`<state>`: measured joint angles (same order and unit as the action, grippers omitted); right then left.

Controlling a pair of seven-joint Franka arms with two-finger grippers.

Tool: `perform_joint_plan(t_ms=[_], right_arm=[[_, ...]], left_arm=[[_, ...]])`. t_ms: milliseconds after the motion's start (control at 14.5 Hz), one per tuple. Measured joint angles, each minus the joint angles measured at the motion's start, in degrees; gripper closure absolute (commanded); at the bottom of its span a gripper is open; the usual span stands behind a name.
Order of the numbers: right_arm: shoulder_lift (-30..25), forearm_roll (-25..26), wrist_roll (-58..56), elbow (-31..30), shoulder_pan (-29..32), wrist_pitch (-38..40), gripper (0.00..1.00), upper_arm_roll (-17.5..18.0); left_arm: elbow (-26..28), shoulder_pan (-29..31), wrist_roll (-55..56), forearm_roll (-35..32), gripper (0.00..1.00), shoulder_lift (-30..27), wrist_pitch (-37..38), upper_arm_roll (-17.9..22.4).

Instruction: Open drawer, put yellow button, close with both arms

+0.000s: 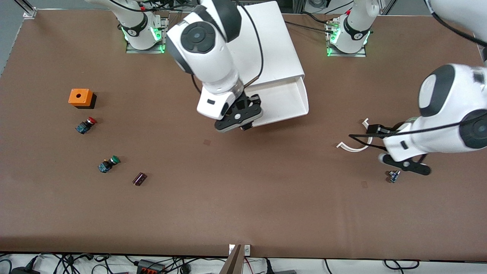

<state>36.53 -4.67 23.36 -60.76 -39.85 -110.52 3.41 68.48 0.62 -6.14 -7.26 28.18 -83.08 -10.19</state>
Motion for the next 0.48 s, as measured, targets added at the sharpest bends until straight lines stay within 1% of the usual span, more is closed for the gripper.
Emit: perform_joint_plan(t_ms=[138, 484], right_arm=[[0.87, 0.0, 2.06, 0.42, -1.23, -0.38, 1.0, -0.01], [3.14, 0.0, 4.06, 0.76, -3.6, -0.47, 1.0, -0.03]], left_arm=[[-1.56, 0.07, 0.49, -0.27, 0.0, -0.11, 0.04, 0.29], [-1.55, 0.07, 5.28, -0.23, 0.0, 0.63, 0.04, 0.3]])
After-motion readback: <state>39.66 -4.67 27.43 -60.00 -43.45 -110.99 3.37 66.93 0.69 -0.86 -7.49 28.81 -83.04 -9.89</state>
